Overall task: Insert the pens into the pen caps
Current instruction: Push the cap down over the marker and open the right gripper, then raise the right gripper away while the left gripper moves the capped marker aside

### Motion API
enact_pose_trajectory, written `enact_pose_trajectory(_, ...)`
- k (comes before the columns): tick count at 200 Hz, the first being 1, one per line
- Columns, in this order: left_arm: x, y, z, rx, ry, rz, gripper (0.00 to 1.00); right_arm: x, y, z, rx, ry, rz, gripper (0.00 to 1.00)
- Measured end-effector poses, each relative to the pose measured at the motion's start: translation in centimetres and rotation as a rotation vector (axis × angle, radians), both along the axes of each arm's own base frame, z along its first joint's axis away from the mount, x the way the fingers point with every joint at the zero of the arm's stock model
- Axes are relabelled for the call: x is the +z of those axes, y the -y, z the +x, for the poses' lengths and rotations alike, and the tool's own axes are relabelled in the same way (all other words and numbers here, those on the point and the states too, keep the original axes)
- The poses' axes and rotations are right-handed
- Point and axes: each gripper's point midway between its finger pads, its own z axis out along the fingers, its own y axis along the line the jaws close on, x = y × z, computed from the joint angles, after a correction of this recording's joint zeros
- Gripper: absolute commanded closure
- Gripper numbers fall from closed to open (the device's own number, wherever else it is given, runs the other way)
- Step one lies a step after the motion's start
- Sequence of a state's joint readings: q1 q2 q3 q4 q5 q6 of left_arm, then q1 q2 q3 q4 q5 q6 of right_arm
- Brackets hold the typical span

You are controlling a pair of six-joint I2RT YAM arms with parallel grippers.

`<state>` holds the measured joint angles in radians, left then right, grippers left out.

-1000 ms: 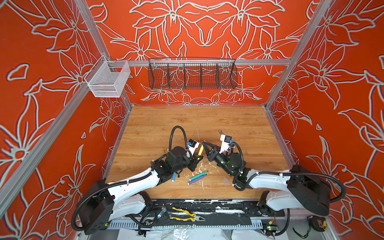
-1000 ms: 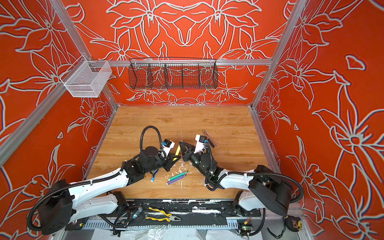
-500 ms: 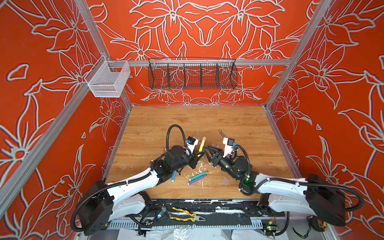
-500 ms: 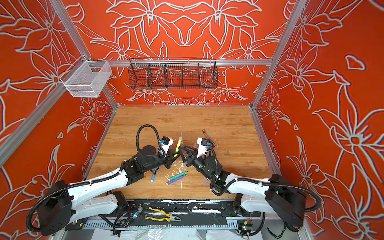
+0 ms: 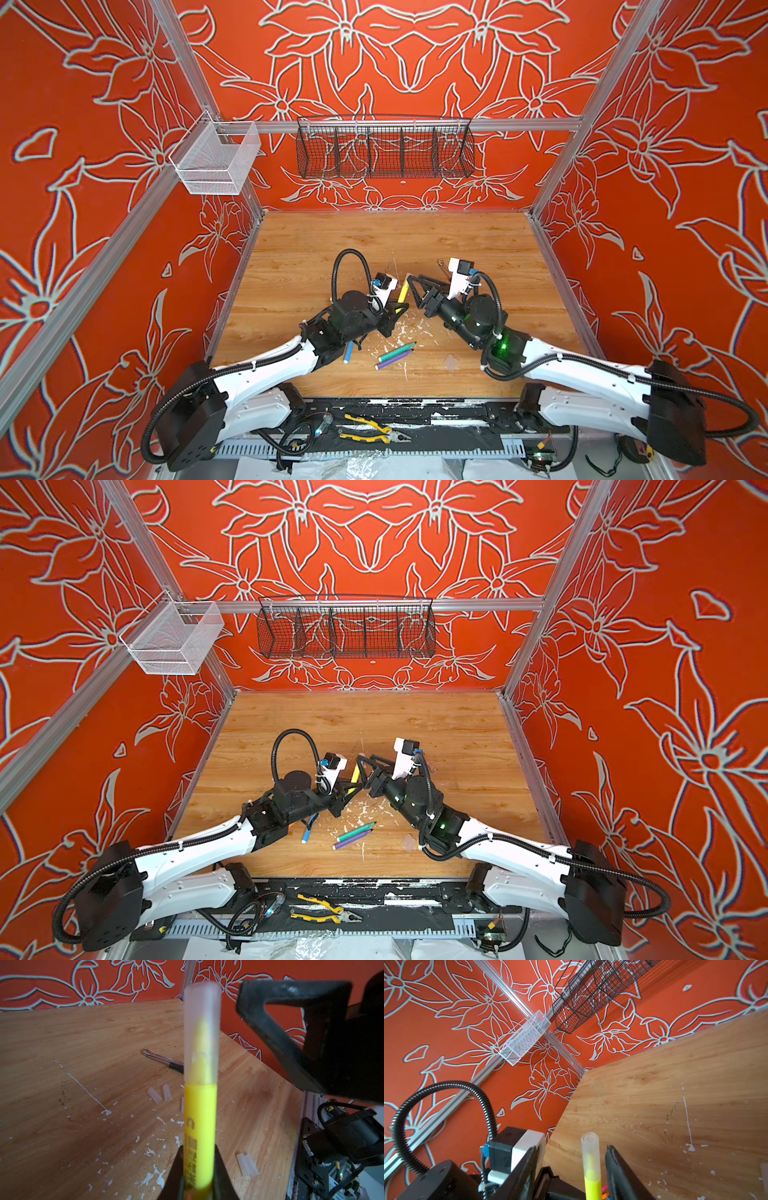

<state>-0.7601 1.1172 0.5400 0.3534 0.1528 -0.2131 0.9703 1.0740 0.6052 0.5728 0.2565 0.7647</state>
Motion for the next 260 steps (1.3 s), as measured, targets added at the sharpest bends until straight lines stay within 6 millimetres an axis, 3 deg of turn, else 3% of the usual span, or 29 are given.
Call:
enact_pose_trajectory(53, 0.0, 0.0, 0.0, -0.005, 0.005, 0.004, 1.0, -1.6, -0.5, 2.3, -0.043, -0.054, -0.08, 0.47)
enact_pose_trajectory(100, 0.0, 0.1, -0.1, -0.007, 0.005, 0.003, 1.0, -1.9, -1.6, 3.5, -0.029, -0.079, -0.108, 0.51)
enact_pose_trajectory(128, 0.0, 0.1, -0.1, -0.009, 0.005, 0.003, 1.0, -1.4, -2.2, 3.8, -0.017, -0.076, -0.11, 0.6)
enact_pose_trajectory(163, 0.0, 0.1, -0.1, -0.01, 0.004, 0.003, 1.0, -1.7, -2.5, 3.7, -0.005, -0.085, -0.121, 0.81)
enact_pose_trajectory(193, 0.0, 0.1, -0.1, -0.009, 0.003, 0.003, 1.0, -2.0, -2.5, 3.7, -0.001, -0.087, -0.139, 0.93)
enact_pose_trajectory(260, 0.5, 0.2, 0.3, 0.013, -0.024, 0.008, 1.0, -1.8, -2.3, 3.5, -0.022, -0.076, -0.13, 1.0)
